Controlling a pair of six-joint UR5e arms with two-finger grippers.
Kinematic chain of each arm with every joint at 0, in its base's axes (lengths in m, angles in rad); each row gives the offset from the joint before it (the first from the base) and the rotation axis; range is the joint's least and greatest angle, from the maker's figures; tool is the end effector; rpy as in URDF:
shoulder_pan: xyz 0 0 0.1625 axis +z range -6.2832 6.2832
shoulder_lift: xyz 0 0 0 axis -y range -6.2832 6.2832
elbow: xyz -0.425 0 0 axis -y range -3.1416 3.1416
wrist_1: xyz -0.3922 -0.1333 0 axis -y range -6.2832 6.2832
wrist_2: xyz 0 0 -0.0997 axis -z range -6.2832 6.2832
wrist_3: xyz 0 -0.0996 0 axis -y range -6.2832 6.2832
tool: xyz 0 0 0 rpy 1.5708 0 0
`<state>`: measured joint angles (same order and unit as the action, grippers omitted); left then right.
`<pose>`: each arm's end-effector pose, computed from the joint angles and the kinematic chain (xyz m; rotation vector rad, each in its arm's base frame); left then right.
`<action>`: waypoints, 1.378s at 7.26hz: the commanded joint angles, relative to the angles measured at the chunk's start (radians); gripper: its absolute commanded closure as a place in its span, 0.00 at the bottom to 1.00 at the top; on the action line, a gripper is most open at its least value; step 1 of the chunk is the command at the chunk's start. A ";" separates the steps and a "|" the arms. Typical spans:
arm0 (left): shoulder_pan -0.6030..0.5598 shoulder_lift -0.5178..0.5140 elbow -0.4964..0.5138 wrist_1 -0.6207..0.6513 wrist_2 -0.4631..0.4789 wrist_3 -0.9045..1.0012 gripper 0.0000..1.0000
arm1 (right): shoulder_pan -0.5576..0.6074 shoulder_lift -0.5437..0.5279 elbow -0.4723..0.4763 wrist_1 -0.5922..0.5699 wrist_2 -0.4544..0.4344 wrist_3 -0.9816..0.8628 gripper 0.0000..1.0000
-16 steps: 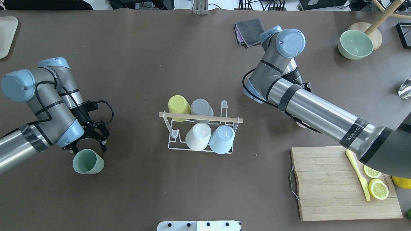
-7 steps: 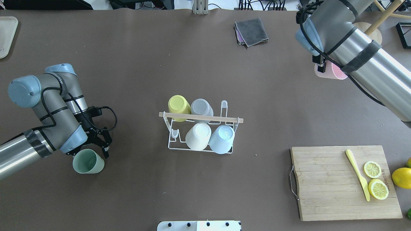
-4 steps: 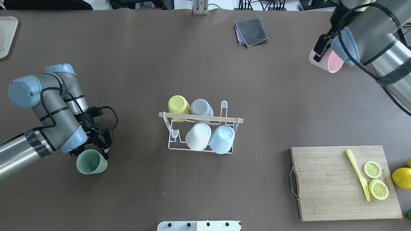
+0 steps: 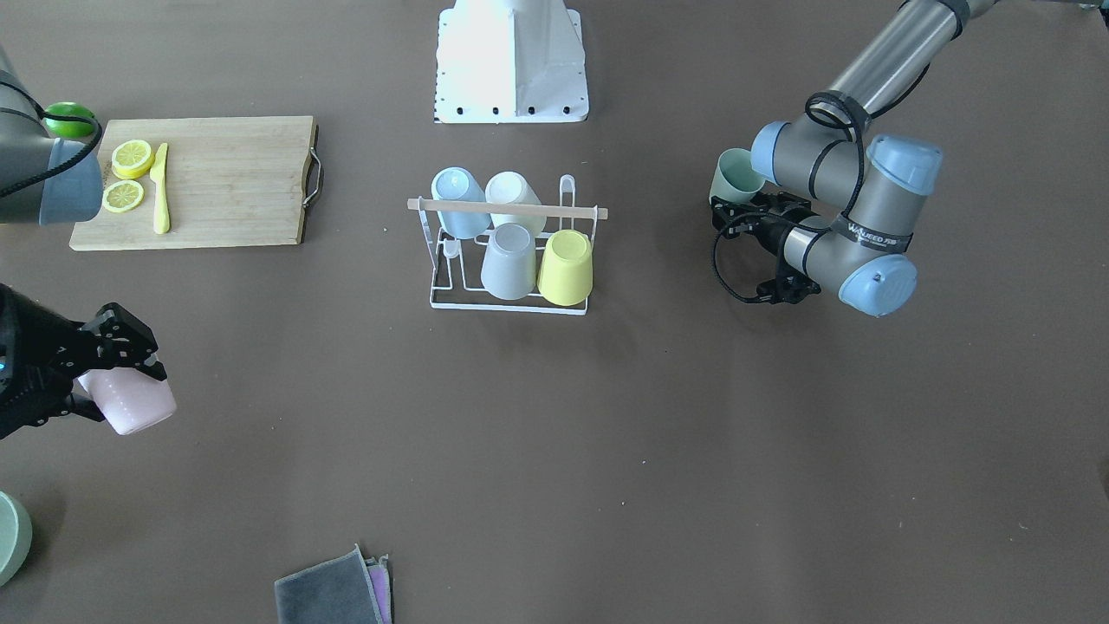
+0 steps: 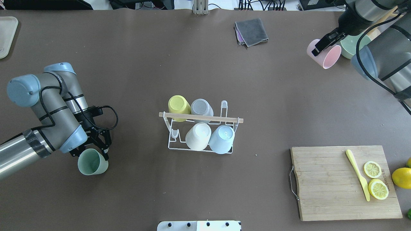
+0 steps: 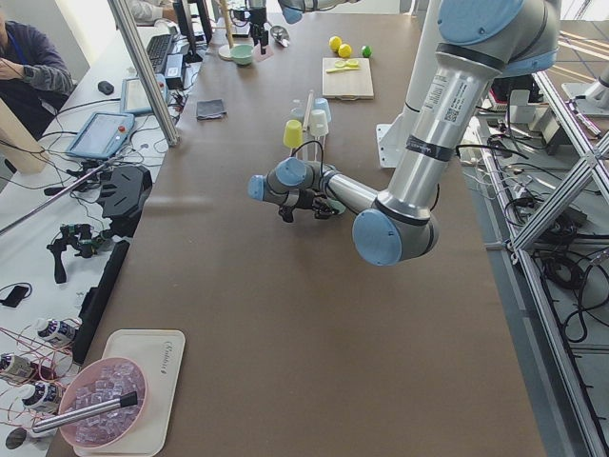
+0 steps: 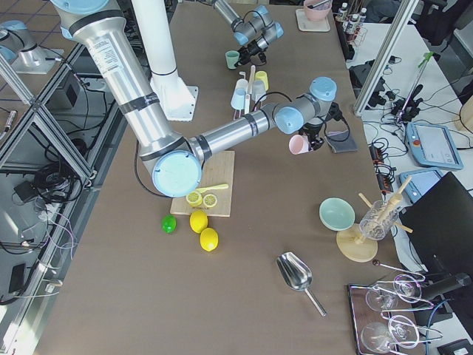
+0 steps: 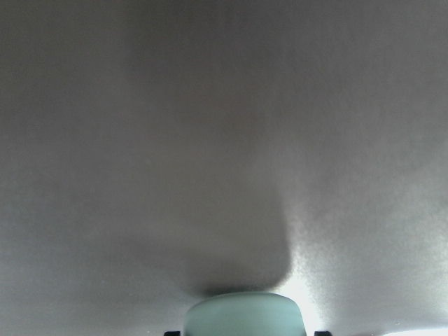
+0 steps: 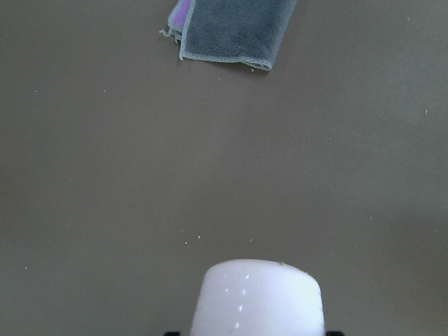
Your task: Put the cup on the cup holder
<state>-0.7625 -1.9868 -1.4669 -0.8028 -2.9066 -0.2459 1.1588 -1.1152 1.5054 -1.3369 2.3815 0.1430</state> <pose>0.4263 -0.4576 0.4955 -0.9895 0.9361 0.1685 -0.2126 -0.6391 0.3924 0.3549 -0.9229 -0.4997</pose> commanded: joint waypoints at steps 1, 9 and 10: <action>-0.047 -0.003 -0.004 0.008 0.007 0.000 0.40 | 0.042 -0.038 -0.081 0.228 0.001 0.007 0.49; -0.299 -0.038 -0.243 0.074 0.096 0.002 0.40 | -0.270 0.064 -0.189 1.177 -0.503 0.480 0.60; -0.314 -0.046 -0.281 0.064 0.102 0.002 0.40 | -0.322 0.061 -0.127 1.177 -0.584 0.503 0.60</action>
<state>-1.0531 -2.0201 -1.7078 -0.7296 -2.8167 -0.2445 0.9099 -1.0658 1.3241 -0.1759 1.9128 0.6058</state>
